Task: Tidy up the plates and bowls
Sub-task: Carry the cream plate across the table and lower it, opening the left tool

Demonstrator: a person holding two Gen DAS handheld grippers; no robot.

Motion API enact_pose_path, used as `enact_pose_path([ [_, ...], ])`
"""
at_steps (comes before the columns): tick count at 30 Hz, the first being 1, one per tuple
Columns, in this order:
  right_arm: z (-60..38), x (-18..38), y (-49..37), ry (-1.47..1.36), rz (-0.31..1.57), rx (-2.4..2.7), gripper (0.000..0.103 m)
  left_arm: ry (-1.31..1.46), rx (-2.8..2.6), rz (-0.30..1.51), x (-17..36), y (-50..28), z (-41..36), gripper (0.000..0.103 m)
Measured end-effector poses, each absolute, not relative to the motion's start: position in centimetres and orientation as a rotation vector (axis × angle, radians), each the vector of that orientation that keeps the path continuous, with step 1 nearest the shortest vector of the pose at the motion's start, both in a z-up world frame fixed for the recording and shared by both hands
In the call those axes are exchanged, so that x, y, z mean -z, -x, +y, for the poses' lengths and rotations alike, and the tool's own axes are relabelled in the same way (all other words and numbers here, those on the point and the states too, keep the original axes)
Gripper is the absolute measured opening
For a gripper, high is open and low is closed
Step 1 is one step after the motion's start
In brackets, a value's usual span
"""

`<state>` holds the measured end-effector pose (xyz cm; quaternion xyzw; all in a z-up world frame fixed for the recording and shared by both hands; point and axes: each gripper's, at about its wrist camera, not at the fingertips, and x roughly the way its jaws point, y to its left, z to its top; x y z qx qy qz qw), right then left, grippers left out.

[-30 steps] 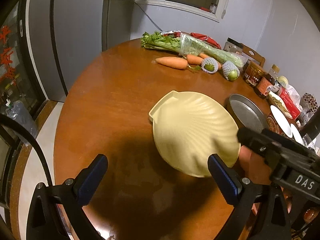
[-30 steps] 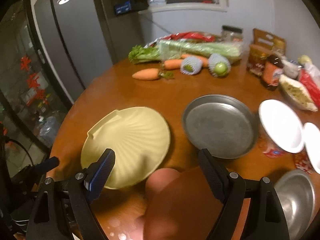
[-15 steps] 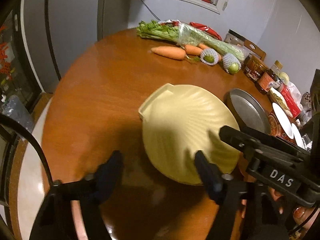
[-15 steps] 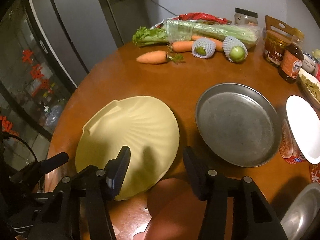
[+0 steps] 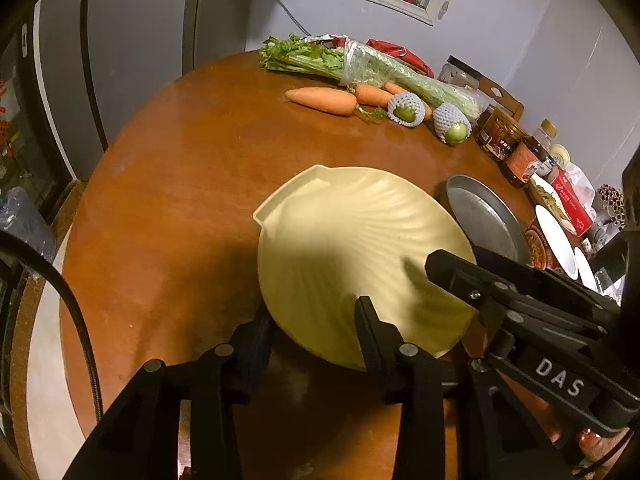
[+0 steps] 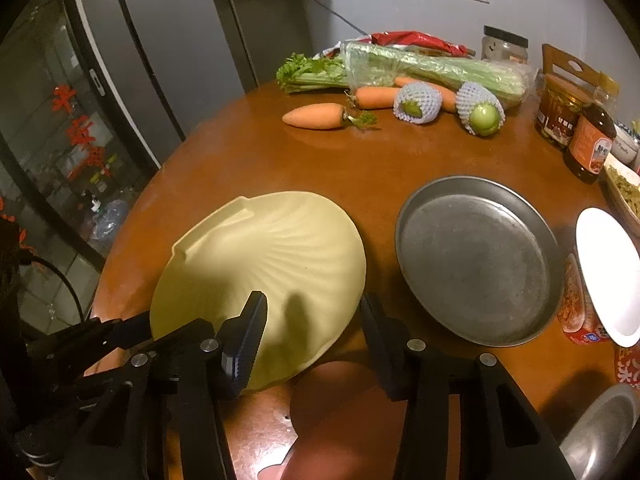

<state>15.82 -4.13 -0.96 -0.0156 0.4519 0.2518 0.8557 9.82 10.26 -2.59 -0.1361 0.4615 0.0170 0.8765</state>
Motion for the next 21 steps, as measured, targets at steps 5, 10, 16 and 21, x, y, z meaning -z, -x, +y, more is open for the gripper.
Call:
enact_pose_path([
  [5,-4.1,-0.3,-15.2,0.034,0.918,-0.548,0.049,0.277,-0.054,0.936,1.6,-9.9,10.8,0.040],
  [10,-3.3,-0.8,-14.4,0.053,0.907,-0.570,0.050,0.260,-0.079,0.904,0.5,-10.3,11.7,0.040],
  [16,-2.4,-0.6,-13.9,0.044,0.913,-0.581,0.050,0.252,-0.096,0.920,1.0,-11.4,12.6,0.040],
  [21,-2.0,-0.2,-13.6,0.024,0.932,-0.574,0.050,0.257,-0.093,0.954,2.2,-12.8,13.5,0.040],
])
